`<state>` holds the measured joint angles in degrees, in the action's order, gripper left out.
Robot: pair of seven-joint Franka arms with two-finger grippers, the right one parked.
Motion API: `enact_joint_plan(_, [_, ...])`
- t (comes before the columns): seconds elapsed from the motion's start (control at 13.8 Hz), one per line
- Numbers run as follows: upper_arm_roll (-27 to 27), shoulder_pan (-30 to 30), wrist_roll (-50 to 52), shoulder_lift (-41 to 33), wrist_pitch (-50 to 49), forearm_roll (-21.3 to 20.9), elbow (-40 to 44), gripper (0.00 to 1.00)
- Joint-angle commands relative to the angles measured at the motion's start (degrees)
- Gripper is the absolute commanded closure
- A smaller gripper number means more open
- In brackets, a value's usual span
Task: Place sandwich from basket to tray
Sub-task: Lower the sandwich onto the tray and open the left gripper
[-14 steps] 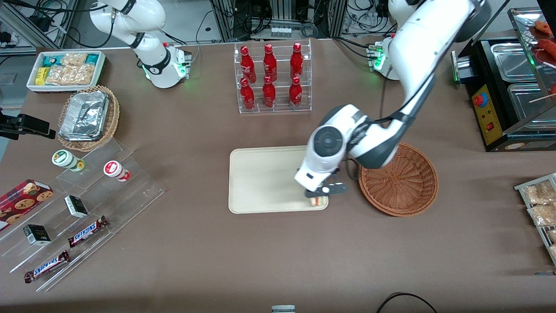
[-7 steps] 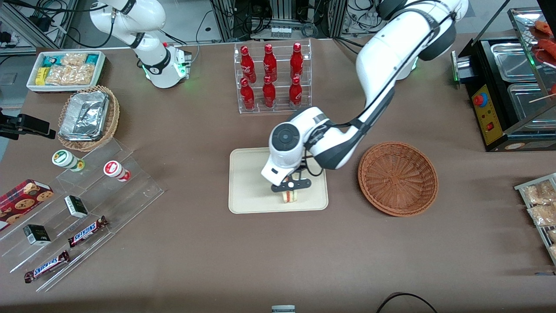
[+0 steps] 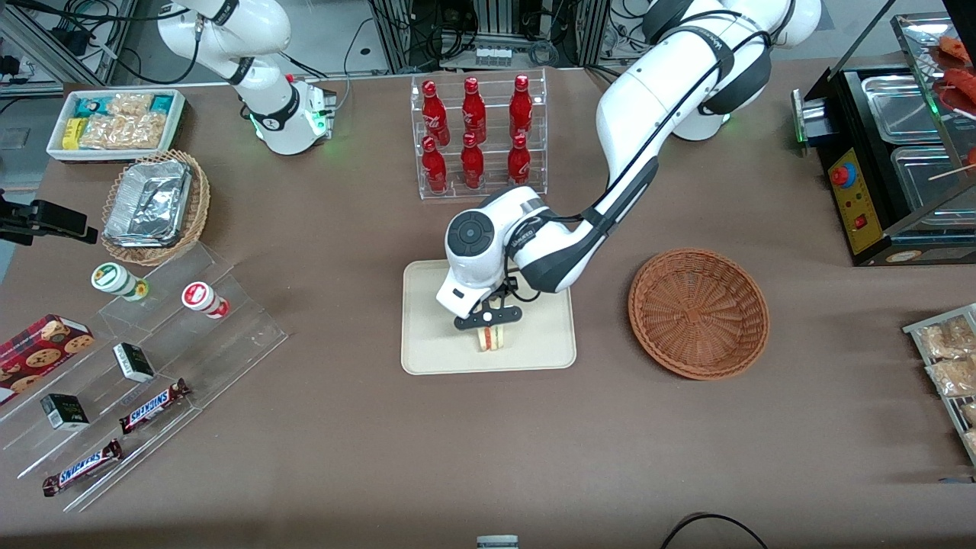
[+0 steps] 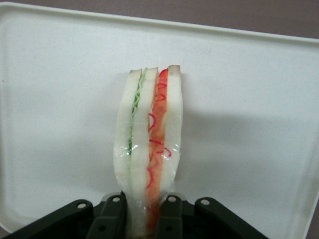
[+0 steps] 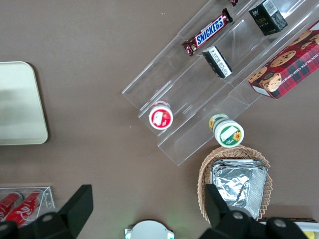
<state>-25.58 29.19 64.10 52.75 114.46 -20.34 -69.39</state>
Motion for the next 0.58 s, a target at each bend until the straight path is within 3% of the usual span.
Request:
enact_joint_plan(0.0, [0.4,1.1,2.3,1.0,-2.1,-0.3,2.5,1.0])
enact_joint_plan(0.51, [0.5,1.1,3.6,2.3,-2.5,0.8,2.8,1.0])
